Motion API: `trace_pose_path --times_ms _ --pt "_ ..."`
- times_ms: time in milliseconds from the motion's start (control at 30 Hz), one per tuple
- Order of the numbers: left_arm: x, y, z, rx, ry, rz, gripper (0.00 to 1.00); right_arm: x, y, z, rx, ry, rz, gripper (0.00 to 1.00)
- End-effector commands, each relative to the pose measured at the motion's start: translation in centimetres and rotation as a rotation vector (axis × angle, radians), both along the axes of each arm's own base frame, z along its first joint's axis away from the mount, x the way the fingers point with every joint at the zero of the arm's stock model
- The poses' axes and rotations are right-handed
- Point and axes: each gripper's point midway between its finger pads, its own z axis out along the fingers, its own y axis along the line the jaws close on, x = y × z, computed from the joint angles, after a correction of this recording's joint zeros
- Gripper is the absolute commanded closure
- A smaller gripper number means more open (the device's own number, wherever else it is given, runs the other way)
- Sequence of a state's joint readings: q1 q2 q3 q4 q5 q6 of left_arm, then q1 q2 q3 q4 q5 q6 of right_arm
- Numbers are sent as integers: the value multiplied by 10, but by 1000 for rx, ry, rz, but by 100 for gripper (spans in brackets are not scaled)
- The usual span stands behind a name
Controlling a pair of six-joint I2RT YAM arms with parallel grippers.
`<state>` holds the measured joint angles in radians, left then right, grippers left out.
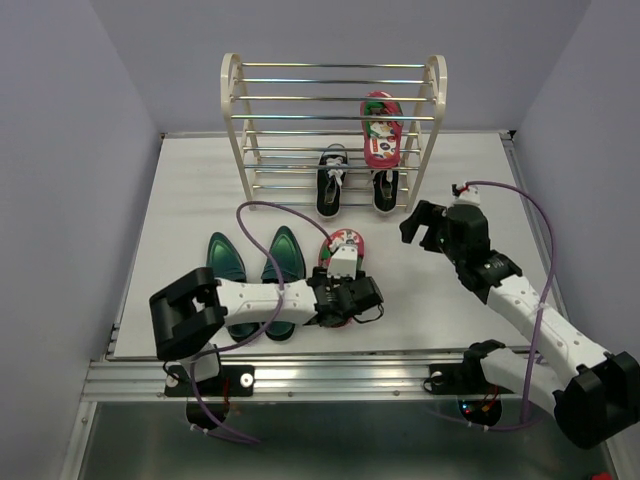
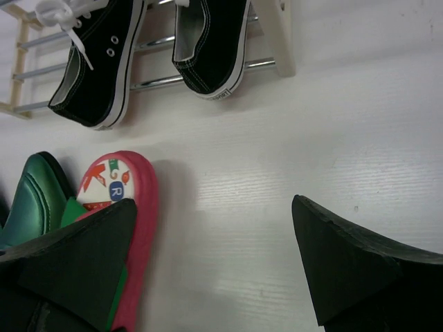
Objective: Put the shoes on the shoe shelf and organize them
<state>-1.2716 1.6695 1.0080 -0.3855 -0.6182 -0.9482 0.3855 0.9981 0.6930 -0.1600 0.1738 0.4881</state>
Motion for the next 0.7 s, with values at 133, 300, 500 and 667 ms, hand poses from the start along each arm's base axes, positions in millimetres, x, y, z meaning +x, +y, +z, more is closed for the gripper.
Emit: trace_pose_path --times_ms 133,300,500,667 --pt "29 2 136 -248 -303 9 100 12 -27 74 15 -204 -151 0" --pt "21 7 177 -299 -368 -47 100 14 -35 86 17 -231 -200 0" --pt "35 30 216 -309 -426 12 100 16 -35 92 37 -239 -212 0" --pt "81 42 215 -310 -387 93 100 16 -36 94 33 -244 -216 0"
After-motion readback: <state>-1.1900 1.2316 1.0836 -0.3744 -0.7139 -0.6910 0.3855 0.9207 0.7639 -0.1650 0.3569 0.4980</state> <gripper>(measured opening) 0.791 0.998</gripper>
